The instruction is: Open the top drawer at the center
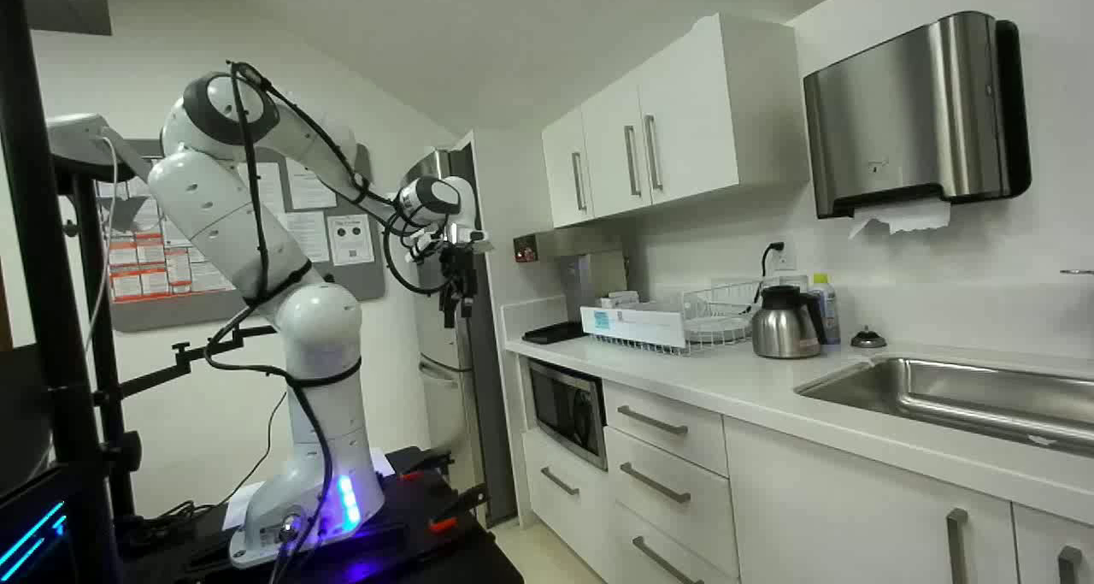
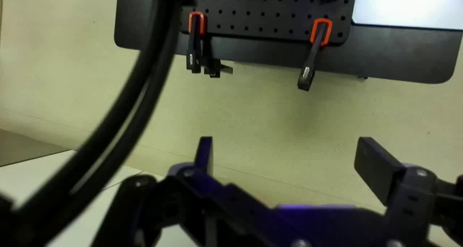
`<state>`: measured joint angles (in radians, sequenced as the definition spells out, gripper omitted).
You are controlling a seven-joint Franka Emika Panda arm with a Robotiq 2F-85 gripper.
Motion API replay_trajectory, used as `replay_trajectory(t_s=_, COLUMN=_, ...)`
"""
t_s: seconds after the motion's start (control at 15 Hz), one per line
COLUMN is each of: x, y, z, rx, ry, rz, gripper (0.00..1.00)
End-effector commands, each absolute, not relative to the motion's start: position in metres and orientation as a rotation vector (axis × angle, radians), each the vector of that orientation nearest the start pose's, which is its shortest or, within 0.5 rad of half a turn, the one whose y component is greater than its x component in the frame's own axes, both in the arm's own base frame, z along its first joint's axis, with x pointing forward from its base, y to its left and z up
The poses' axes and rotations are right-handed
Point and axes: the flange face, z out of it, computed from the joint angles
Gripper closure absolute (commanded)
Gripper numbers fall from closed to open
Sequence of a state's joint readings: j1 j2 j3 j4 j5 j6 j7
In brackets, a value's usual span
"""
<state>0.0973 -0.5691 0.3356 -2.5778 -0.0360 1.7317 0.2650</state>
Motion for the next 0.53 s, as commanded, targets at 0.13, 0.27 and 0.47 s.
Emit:
replay_trajectory(t_s=0.13, x=0.318, y=0.146, z=0.444, rx=-3.407, ry=-0.179, rz=0.273, gripper=0.0)
replay_trajectory(t_s=0.27, x=0.317, y=0.146, z=0.449, rx=-3.407, ry=-0.177, rz=0.249, gripper=0.0)
replay_trajectory(t_s=0.47, x=0.317, y=0.146, z=0.449, rx=-3.407, ry=-0.177, rz=0.246, gripper=0.0)
